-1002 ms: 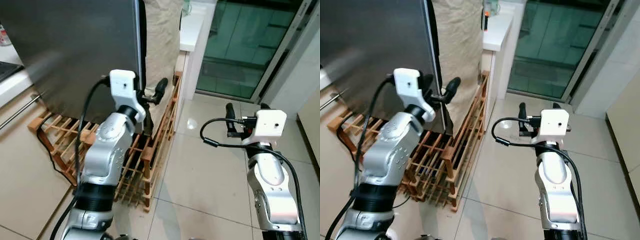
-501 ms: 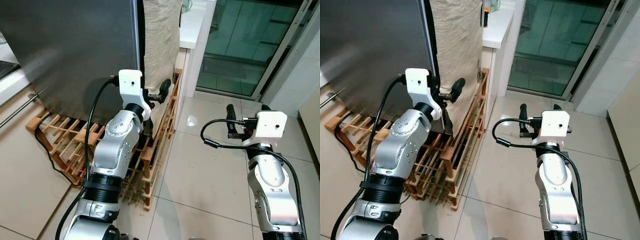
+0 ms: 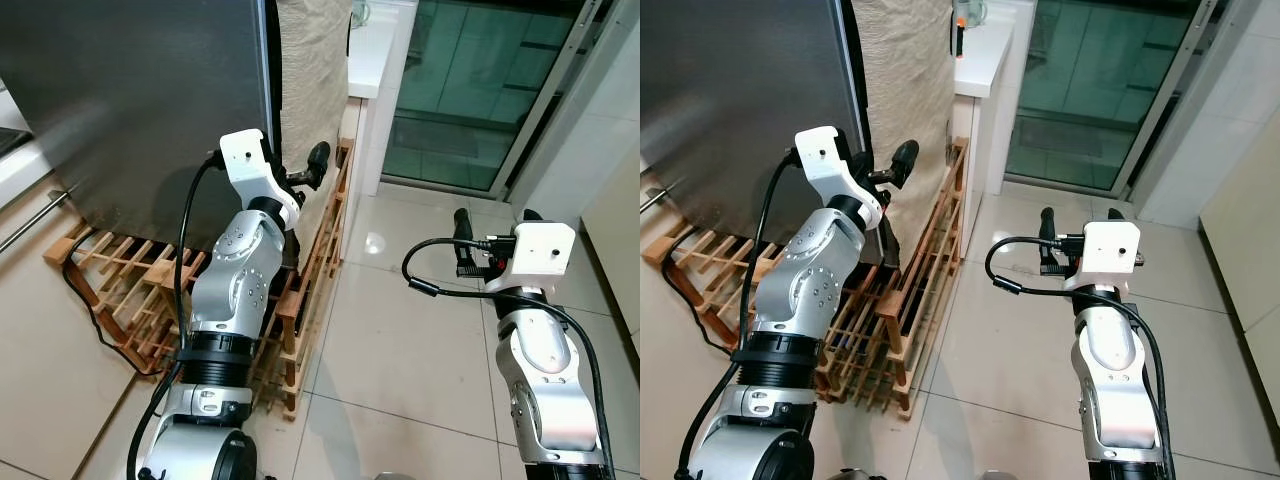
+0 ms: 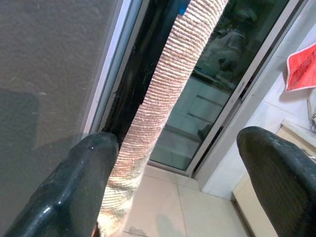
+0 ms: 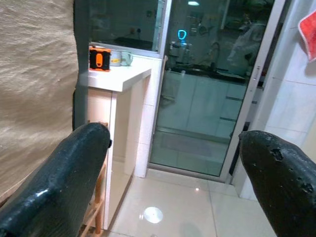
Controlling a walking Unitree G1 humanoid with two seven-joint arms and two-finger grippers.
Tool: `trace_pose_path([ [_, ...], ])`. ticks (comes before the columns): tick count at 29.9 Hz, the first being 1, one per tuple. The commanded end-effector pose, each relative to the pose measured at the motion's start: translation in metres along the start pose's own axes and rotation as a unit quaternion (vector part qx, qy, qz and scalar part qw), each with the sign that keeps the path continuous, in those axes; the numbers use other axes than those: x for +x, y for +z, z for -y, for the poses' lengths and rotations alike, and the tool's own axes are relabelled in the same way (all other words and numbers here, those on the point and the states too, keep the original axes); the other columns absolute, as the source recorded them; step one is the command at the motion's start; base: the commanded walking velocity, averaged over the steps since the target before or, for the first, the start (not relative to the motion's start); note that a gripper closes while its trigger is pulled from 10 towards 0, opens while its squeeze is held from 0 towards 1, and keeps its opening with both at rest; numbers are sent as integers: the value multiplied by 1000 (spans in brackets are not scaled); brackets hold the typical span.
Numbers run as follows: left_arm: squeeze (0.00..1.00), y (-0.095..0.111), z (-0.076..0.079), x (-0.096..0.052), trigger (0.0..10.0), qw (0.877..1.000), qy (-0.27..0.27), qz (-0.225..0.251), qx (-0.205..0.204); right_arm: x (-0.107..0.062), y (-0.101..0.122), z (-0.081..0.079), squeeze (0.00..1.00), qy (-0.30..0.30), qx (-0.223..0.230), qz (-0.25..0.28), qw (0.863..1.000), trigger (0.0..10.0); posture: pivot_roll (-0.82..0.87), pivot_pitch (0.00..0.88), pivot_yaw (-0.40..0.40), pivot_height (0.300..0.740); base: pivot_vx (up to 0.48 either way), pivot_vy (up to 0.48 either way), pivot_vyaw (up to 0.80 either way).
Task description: Restocking fridge
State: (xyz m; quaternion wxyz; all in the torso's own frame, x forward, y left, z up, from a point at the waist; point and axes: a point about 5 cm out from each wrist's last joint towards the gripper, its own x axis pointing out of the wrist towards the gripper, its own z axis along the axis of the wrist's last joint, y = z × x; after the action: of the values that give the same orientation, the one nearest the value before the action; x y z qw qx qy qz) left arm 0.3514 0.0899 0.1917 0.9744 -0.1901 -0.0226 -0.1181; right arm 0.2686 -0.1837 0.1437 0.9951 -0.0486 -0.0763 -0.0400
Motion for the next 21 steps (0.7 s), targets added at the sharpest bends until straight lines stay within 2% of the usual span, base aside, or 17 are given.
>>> trace_pose_path([
  [1,0,8,0,3,10000,999,7,17,28,0,0,3,0,-8,1,0,1000,10000,-153,4,7,740,0,0,0],
  [5,0,19,2,3,10000,996,4,54,74,0,-1,3,0,-8,0,-1,1000,10000,-149,6,6,740,0,0,0],
  [10,0,22,4,-1,10000,993,-21,58,98,-2,-2,3,0,-7,-2,-4,1000,10000,-143,7,4,740,0,0,0],
  [16,0,18,2,-3,10000,996,-20,44,78,-2,-4,2,0,-5,-2,-7,1000,10000,-137,7,3,740,0,0,0],
  [21,0,17,9,-1,10000,997,-29,45,60,-2,-5,0,0,-2,-1,-8,1000,10000,-140,3,4,740,0,0,0],
])
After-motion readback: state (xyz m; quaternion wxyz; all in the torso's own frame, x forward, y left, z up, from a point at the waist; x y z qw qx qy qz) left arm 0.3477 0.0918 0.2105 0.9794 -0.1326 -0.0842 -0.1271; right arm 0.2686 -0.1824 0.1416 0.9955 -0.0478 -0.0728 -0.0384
